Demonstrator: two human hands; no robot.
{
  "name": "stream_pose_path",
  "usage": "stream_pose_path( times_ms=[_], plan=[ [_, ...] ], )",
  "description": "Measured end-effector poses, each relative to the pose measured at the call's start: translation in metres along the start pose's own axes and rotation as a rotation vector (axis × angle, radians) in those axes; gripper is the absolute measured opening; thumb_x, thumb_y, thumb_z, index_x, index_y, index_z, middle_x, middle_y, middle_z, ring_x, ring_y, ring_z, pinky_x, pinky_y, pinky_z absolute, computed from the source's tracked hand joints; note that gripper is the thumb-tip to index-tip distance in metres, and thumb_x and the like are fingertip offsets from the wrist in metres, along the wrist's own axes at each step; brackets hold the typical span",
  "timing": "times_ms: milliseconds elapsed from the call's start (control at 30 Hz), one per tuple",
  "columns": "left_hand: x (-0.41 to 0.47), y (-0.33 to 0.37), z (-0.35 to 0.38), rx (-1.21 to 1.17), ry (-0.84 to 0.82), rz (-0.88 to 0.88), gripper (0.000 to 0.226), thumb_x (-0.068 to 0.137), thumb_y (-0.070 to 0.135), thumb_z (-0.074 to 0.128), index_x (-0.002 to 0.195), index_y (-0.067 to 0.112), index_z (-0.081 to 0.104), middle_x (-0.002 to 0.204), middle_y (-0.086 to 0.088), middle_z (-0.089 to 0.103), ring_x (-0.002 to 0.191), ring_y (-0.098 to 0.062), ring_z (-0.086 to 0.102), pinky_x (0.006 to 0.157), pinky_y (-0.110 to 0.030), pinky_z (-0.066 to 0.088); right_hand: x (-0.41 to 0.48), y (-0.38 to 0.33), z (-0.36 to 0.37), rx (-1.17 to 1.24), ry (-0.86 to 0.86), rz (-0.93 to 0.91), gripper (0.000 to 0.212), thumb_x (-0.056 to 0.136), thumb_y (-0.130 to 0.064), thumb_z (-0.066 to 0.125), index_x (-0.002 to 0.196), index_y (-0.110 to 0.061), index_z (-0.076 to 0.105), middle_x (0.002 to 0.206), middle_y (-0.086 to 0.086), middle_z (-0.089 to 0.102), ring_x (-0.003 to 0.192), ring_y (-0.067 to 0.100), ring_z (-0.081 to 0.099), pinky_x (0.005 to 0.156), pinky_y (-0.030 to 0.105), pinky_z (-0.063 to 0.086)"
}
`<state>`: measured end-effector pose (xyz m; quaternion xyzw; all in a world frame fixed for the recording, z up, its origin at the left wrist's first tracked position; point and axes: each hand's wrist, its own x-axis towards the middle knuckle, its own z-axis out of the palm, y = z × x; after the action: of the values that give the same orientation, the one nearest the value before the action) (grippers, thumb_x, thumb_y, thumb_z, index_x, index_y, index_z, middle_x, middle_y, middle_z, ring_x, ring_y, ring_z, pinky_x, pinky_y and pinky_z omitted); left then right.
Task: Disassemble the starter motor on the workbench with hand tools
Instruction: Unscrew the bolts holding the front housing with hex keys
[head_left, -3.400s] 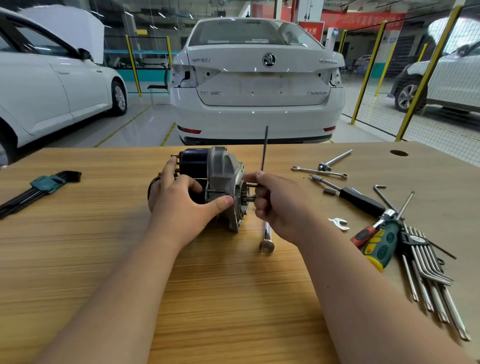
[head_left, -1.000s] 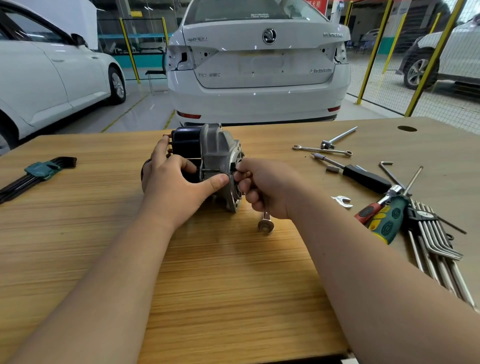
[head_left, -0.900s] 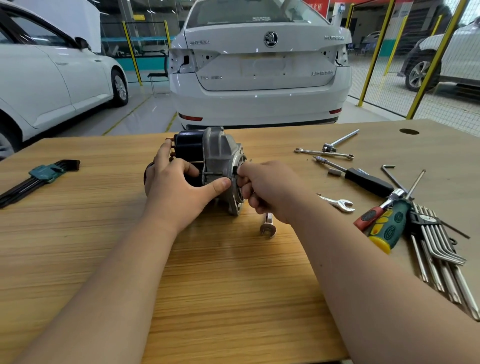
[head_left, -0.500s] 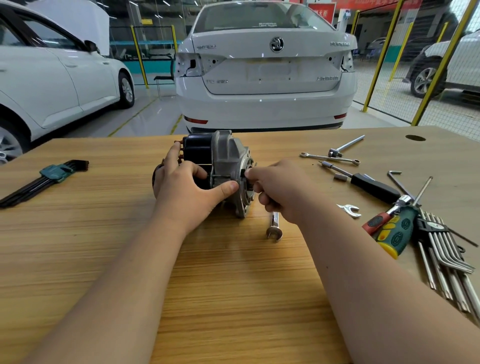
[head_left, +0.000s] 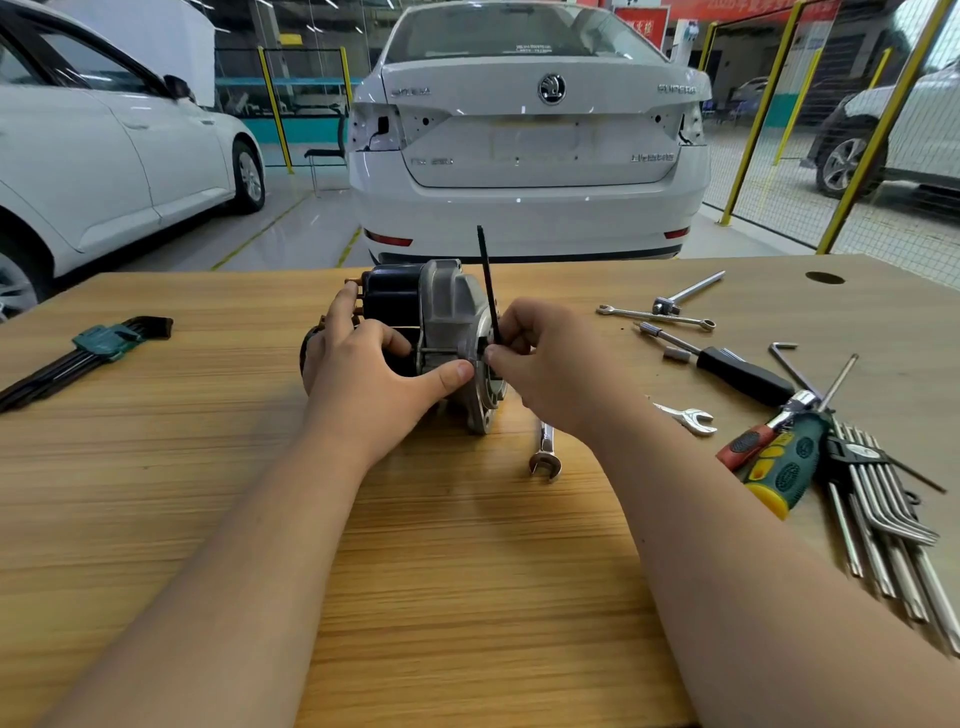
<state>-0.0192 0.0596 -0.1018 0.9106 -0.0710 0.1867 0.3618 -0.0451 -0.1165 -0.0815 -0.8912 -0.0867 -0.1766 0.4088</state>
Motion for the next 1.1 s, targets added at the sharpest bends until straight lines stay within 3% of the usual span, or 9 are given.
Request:
stream_pose_path(
  times_ms=[100, 200, 333, 500, 733, 867, 967, 1100],
  plan=[
    [-0.001, 0.0, 0.0003, 0.001, 0.003, -0.001, 0.05, 0.06, 0.07, 0.071, 0.084, 0.032, 0.049, 0.161, 0.014, 0.008, 0.144, -0.017, 0.011, 0.112, -0.043, 0.024, -0.0007, 0.0009, -0.0028, -0.136, 0.001, -0.114, 0.032, 0.088, -0.013, 0.064, 0.07, -0.033, 0.048, 0.066, -0.012, 0.052, 0.059, 0.006, 0.048, 0.053, 0.021, 0.038],
    [-0.001, -0.0002, 0.0006, 0.006, 0.0, -0.002, 0.051, 0.06, 0.071, 0.071, 0.085, 0.031, 0.051, 0.161, 0.013, 0.008, 0.145, -0.018, 0.011, 0.113, -0.045, 0.024, -0.0011, -0.0007, -0.0038, -0.269, 0.006, -0.22, 0.023, 0.088, -0.01, 0.062, 0.079, -0.027, 0.05, 0.067, -0.012, 0.05, 0.064, 0.014, 0.051, 0.055, 0.029, 0.044],
    [-0.0001, 0.0, 0.0007, 0.002, 0.004, -0.008, 0.049, 0.059, 0.071, 0.07, 0.081, 0.034, 0.048, 0.161, 0.014, 0.009, 0.144, -0.018, 0.011, 0.113, -0.044, 0.024, -0.0028, -0.0014, -0.0047, -0.343, 0.001, -0.289, 0.021, 0.087, -0.008, 0.061, 0.081, -0.024, 0.049, 0.071, -0.008, 0.051, 0.066, 0.016, 0.05, 0.054, 0.028, 0.04],
    [0.0003, -0.0001, 0.0018, 0.012, 0.017, -0.005, 0.051, 0.062, 0.069, 0.072, 0.088, 0.03, 0.052, 0.161, 0.014, 0.009, 0.145, -0.018, 0.01, 0.113, -0.044, 0.025, -0.0042, -0.0003, -0.006, -0.38, 0.011, -0.303, 0.015, 0.088, -0.01, 0.061, 0.084, -0.023, 0.054, 0.073, -0.008, 0.053, 0.065, 0.014, 0.048, 0.052, 0.025, 0.037],
    [-0.0006, 0.0007, 0.0004, -0.001, 0.005, -0.01, 0.051, 0.062, 0.068, 0.073, 0.091, 0.029, 0.053, 0.161, 0.015, 0.008, 0.144, -0.017, 0.01, 0.111, -0.041, 0.025, -0.007, 0.0024, -0.0049, -0.336, 0.108, -0.274, 0.004, 0.087, -0.013, 0.064, 0.088, -0.017, 0.064, 0.075, -0.003, 0.063, 0.068, 0.017, 0.056, 0.056, 0.03, 0.046],
    [-0.0014, 0.0012, -0.0011, 0.002, -0.007, -0.014, 0.053, 0.063, 0.068, 0.073, 0.093, 0.029, 0.054, 0.161, 0.015, 0.006, 0.145, -0.017, 0.009, 0.111, -0.042, 0.025, -0.0061, 0.0052, -0.0064, -0.064, 0.154, -0.043, 0.014, 0.086, -0.02, 0.069, 0.075, -0.025, 0.061, 0.065, -0.011, 0.06, 0.058, 0.001, 0.055, 0.049, 0.011, 0.039],
    [-0.0021, 0.0019, -0.0005, 0.009, 0.003, -0.012, 0.052, 0.064, 0.067, 0.073, 0.092, 0.028, 0.053, 0.161, 0.014, 0.007, 0.144, -0.018, 0.01, 0.11, -0.042, 0.027, -0.0061, 0.0042, -0.0034, 0.142, -0.045, 0.133, 0.02, 0.089, -0.027, 0.065, 0.072, -0.018, 0.061, 0.054, -0.008, 0.059, 0.047, 0.007, 0.052, 0.047, 0.024, 0.046],
    [-0.0014, 0.002, -0.0003, 0.002, 0.003, -0.013, 0.049, 0.064, 0.066, 0.074, 0.089, 0.029, 0.052, 0.161, 0.014, 0.007, 0.145, -0.018, 0.01, 0.111, -0.042, 0.026, 0.0004, 0.0052, -0.0007, 0.541, -0.153, 0.361, 0.02, 0.093, -0.022, 0.06, 0.077, -0.011, 0.06, 0.052, -0.003, 0.053, 0.041, 0.013, 0.044, 0.04, 0.024, 0.037]
  ],
)
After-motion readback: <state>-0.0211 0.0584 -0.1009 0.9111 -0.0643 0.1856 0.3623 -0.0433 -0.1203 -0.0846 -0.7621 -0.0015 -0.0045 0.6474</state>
